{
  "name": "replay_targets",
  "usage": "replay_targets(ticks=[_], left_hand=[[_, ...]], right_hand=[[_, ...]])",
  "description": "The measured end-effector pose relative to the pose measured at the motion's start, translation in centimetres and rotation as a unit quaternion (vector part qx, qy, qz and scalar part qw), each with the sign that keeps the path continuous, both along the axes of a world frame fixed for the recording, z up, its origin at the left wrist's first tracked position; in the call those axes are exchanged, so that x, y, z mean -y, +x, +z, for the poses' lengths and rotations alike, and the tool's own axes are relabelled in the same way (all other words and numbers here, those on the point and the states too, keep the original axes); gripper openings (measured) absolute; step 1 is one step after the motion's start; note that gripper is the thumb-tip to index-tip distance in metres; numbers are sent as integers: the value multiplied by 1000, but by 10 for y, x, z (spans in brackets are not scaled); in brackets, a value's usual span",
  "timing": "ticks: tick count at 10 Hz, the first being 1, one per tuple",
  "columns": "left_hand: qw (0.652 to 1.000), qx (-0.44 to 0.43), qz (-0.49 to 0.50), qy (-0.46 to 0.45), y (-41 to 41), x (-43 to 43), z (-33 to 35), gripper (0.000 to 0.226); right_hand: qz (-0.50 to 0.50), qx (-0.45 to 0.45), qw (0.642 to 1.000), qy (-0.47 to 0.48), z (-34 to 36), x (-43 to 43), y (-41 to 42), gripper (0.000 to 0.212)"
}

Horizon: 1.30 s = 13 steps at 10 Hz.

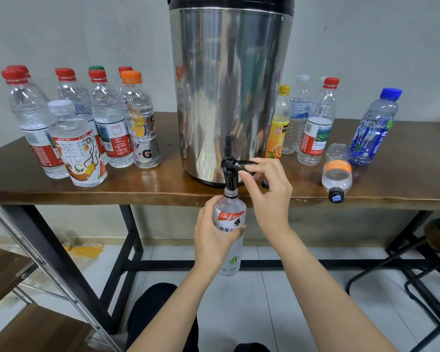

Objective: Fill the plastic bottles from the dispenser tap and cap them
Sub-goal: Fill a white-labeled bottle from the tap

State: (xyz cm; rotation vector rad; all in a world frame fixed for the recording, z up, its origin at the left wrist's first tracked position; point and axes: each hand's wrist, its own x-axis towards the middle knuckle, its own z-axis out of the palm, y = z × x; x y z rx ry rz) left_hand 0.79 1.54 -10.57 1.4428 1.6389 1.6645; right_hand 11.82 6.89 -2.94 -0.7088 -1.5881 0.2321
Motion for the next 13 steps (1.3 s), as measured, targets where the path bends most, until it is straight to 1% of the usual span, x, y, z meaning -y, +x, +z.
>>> replay_targets(ticks=[13], left_hand=[[1000,-1,3,9,0,-3,-1,76]], right_hand=[[2,-1,1000,8,0,-1,-1,14]])
